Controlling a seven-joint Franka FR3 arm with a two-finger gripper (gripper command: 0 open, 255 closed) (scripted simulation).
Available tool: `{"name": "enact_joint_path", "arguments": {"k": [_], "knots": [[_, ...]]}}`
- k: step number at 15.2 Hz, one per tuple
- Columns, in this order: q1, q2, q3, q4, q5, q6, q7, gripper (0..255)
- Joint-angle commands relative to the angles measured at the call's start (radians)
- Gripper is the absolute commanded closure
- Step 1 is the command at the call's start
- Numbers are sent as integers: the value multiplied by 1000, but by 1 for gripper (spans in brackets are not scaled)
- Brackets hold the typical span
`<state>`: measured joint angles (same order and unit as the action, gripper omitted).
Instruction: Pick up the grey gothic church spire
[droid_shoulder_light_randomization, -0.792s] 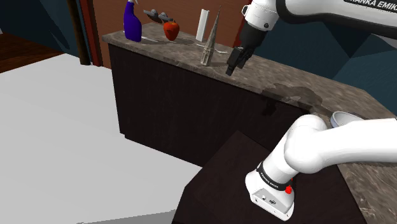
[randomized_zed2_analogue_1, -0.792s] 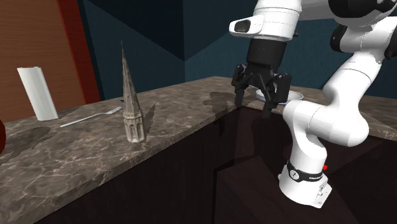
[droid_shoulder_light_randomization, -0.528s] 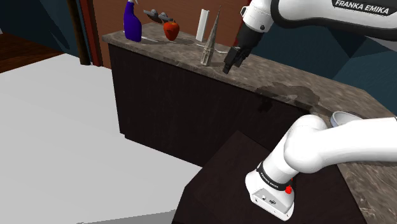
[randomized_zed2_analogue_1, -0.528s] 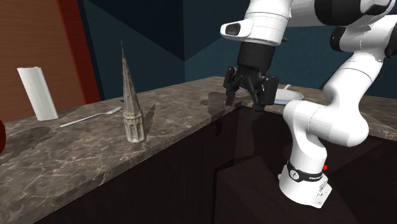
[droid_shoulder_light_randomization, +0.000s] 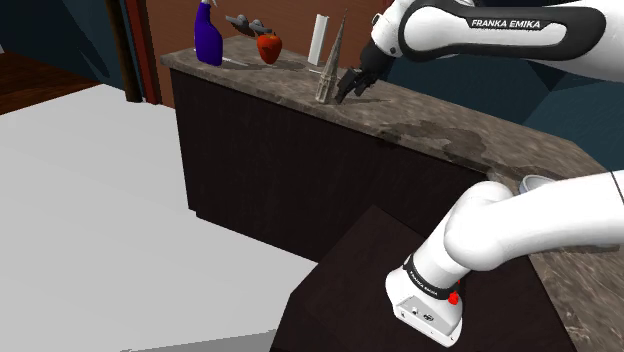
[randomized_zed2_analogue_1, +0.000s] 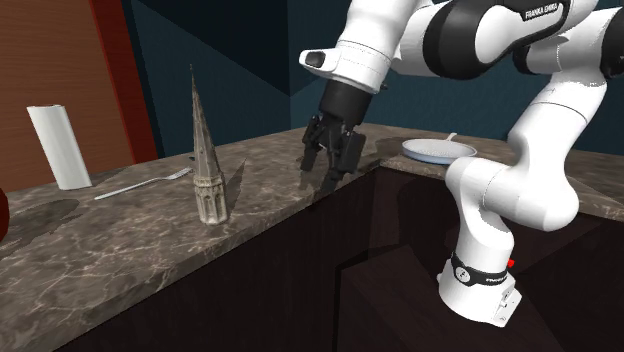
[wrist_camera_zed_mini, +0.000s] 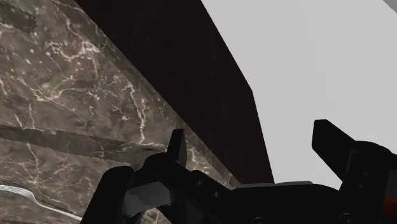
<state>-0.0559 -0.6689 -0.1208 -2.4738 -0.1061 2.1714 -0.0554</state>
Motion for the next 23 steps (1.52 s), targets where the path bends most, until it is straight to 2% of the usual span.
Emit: {"name": "enact_joint_path", "arguments": {"k": [1, 8, 11, 14, 15, 23], "knots": [[-7, 47, -27, 1, -2, 102, -11, 0], [0, 225, -137, 59, 42, 399, -79, 0], [28, 306, -197, 104, 98, 510, -131, 0], [78, 389, -273, 161, 189, 609, -209, 0], [94, 409, -293, 176, 219, 630, -233, 0], [139, 450, -334, 114, 289, 732, -299, 0]]}}
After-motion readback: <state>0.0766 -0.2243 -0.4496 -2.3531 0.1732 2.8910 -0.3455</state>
